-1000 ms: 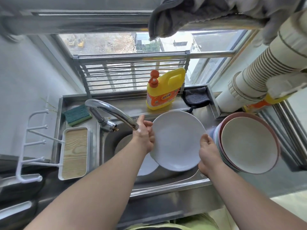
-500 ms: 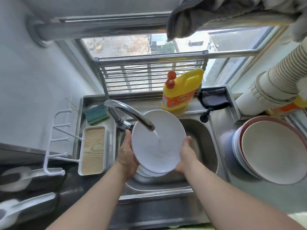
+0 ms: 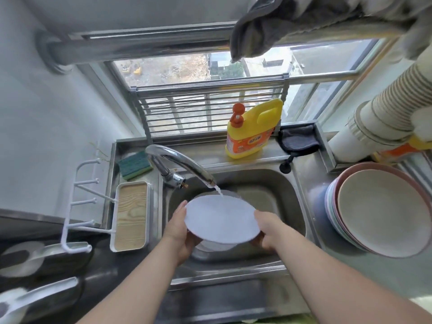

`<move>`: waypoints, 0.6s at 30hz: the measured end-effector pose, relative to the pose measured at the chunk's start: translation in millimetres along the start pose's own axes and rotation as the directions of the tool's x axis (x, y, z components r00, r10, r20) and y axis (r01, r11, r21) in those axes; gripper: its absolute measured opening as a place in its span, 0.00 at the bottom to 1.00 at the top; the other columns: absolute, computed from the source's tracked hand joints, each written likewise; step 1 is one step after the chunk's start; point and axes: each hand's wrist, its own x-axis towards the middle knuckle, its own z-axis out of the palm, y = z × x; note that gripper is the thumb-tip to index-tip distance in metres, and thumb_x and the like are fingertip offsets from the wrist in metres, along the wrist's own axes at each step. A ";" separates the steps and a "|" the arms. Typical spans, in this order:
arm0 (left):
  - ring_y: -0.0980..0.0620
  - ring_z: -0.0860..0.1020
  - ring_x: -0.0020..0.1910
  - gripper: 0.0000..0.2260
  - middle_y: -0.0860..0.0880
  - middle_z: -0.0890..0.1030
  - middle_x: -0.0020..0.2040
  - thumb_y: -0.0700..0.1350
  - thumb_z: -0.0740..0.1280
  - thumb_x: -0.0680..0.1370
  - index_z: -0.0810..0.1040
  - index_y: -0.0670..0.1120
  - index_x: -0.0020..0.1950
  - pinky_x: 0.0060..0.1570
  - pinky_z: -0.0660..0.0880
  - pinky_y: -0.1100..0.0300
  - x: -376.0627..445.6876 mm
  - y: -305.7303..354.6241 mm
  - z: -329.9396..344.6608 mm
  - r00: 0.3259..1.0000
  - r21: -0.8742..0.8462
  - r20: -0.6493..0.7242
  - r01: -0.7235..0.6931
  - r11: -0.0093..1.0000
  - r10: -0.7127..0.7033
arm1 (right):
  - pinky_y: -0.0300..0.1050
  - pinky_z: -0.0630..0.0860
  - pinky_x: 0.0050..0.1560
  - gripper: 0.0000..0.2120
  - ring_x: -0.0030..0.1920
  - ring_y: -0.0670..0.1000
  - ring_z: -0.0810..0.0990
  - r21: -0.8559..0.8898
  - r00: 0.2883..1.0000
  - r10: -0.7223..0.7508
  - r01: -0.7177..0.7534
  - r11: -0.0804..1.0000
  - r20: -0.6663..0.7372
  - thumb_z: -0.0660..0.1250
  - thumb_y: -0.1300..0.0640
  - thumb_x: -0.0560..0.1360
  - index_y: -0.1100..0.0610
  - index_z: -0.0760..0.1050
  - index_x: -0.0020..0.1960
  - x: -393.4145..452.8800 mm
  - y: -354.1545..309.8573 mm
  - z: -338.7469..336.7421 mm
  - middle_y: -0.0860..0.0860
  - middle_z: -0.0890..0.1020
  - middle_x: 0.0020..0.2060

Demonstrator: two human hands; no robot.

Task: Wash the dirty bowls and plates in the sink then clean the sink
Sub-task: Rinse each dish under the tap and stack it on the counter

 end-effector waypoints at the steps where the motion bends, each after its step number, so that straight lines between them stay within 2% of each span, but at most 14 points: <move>1: 0.38 0.85 0.54 0.10 0.42 0.88 0.54 0.50 0.66 0.85 0.78 0.50 0.65 0.50 0.83 0.43 4.1 -6.0 2.3 0.998 -0.070 -0.007 0.068 0.995 -0.068 | 0.59 0.86 0.44 0.08 0.41 0.61 0.88 -0.007 0.998 -0.055 0.055 0.998 0.010 0.67 0.61 0.82 0.61 0.81 0.59 -12.6 -8.9 -3.2 0.59 0.88 0.48; 2: 0.36 0.84 0.56 0.10 0.39 0.87 0.56 0.50 0.65 0.85 0.78 0.48 0.65 0.52 0.83 0.41 5.6 -10.3 5.2 0.992 -0.137 -0.004 0.125 0.983 -0.127 | 0.58 0.86 0.41 0.06 0.41 0.60 0.88 -0.046 0.993 -0.119 0.120 0.992 0.022 0.65 0.62 0.83 0.58 0.78 0.59 -21.3 -17.2 -7.5 0.59 0.88 0.49; 4: 0.34 0.84 0.59 0.14 0.36 0.85 0.60 0.50 0.65 0.86 0.77 0.48 0.70 0.54 0.83 0.37 10.8 -15.9 8.9 0.979 -0.213 0.048 0.205 0.955 -0.199 | 0.56 0.85 0.44 0.12 0.47 0.60 0.87 -0.105 0.969 -0.242 0.246 0.964 0.052 0.63 0.61 0.83 0.46 0.72 0.61 -34.1 -32.4 -14.2 0.57 0.86 0.55; 5: 0.34 0.84 0.59 0.15 0.37 0.84 0.62 0.51 0.64 0.86 0.76 0.48 0.72 0.52 0.83 0.35 13.1 -19.0 12.0 0.972 -0.236 0.095 0.233 0.943 -0.216 | 0.54 0.84 0.44 0.12 0.48 0.58 0.86 -0.154 0.949 -0.307 0.316 0.936 0.077 0.63 0.60 0.83 0.45 0.75 0.60 -40.1 -38.4 -16.8 0.55 0.86 0.54; 7: 0.34 0.84 0.58 0.15 0.39 0.84 0.65 0.50 0.63 0.86 0.78 0.50 0.72 0.48 0.83 0.35 15.1 -22.9 19.9 0.963 -0.227 0.188 0.232 0.946 -0.191 | 0.49 0.81 0.41 0.10 0.45 0.54 0.86 -0.241 0.898 -0.422 0.439 0.865 0.122 0.63 0.59 0.82 0.51 0.81 0.57 -46.8 -45.0 -21.6 0.53 0.88 0.49; 9: 0.34 0.84 0.58 0.14 0.40 0.84 0.65 0.48 0.62 0.86 0.80 0.51 0.70 0.48 0.82 0.35 16.6 -23.6 29.6 0.959 -0.213 0.243 0.202 0.956 -0.149 | 0.48 0.81 0.41 0.10 0.46 0.54 0.87 -0.258 0.846 -0.517 0.533 0.806 0.131 0.64 0.59 0.83 0.52 0.83 0.58 -52.6 -50.2 -25.8 0.53 0.88 0.48; 12: 0.32 0.81 0.64 0.16 0.39 0.83 0.66 0.51 0.58 0.88 0.77 0.50 0.73 0.55 0.79 0.32 21.7 -22.6 41.5 0.955 -0.207 0.227 0.237 0.949 -0.190 | 0.45 0.82 0.40 0.11 0.45 0.49 0.87 -0.216 0.777 -0.621 0.626 0.749 0.099 0.60 0.56 0.87 0.50 0.82 0.60 -56.3 -49.9 -29.5 0.51 0.88 0.49; 14: 0.33 0.79 0.66 0.23 0.38 0.82 0.66 0.58 0.53 0.88 0.77 0.47 0.74 0.61 0.77 0.35 23.1 -16.8 46.2 0.959 -0.213 0.197 0.243 0.947 -0.202 | 0.50 0.83 0.46 0.12 0.50 0.51 0.87 -0.166 0.764 -0.641 0.643 0.748 0.074 0.59 0.53 0.88 0.47 0.81 0.61 -50.5 -44.9 -33.5 0.50 0.88 0.52; 16: 0.35 0.79 0.67 0.28 0.39 0.83 0.66 0.63 0.51 0.87 0.78 0.46 0.73 0.64 0.76 0.38 21.8 -8.3 48.7 0.971 -0.127 0.202 0.154 0.980 -0.126 | 0.57 0.83 0.53 0.11 0.54 0.56 0.86 -0.122 0.784 -0.620 0.619 0.776 0.031 0.60 0.52 0.87 0.48 0.82 0.59 -43.5 -38.2 -34.9 0.52 0.88 0.52; 18: 0.38 0.80 0.66 0.23 0.41 0.83 0.66 0.61 0.57 0.86 0.79 0.48 0.71 0.66 0.77 0.37 14.2 3.2 48.8 0.977 -0.004 0.210 -0.040 0.999 0.040 | 0.58 0.84 0.51 0.09 0.53 0.57 0.86 -0.097 0.838 -0.546 0.541 0.835 -0.024 0.62 0.52 0.86 0.50 0.82 0.56 -33.6 -29.5 -30.1 0.52 0.88 0.51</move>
